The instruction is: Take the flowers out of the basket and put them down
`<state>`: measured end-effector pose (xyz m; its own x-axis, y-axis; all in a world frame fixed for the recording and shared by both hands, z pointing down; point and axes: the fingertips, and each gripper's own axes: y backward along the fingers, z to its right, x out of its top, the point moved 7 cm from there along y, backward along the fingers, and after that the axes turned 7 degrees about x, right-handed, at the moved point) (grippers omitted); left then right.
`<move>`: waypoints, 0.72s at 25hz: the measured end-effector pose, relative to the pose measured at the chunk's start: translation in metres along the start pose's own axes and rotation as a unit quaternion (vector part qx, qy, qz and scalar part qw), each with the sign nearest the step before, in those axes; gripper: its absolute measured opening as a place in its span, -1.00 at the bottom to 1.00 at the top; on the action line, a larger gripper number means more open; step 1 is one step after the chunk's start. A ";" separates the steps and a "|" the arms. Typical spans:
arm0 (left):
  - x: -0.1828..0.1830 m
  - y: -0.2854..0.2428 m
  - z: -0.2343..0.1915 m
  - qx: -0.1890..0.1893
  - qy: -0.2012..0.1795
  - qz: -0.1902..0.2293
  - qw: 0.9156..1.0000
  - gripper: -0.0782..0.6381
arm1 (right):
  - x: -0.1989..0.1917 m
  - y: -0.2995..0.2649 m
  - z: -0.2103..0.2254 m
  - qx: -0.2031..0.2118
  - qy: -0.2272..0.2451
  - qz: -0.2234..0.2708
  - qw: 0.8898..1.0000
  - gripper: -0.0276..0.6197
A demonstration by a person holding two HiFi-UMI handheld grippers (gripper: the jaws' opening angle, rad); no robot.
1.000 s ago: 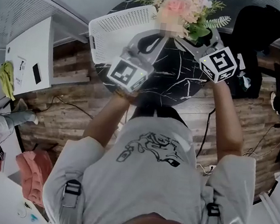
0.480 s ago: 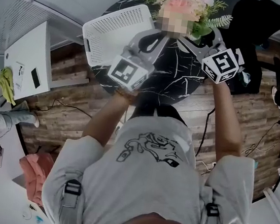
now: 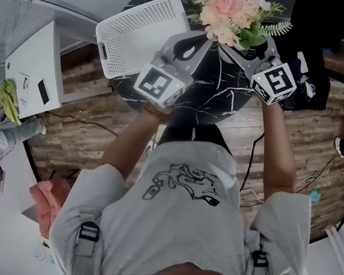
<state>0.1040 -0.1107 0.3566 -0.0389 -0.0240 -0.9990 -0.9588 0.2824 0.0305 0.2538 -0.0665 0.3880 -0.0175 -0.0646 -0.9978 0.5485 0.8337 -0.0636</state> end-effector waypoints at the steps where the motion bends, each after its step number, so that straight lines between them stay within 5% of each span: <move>1: -0.005 -0.003 0.000 -0.001 0.003 -0.004 1.000 -0.77 | -0.006 0.001 0.002 0.000 -0.004 0.001 1.000 0.18; 18: -0.081 -0.047 0.005 -0.004 0.050 -0.051 0.997 -0.77 | -0.083 0.014 0.015 0.033 -0.038 0.017 0.999 0.18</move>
<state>0.1534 -0.1168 0.4363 0.0321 -0.1469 -0.9886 -0.9615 0.2654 -0.0706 0.2753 -0.0578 0.4706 0.0641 -0.0800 -0.9947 0.6009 0.7989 -0.0255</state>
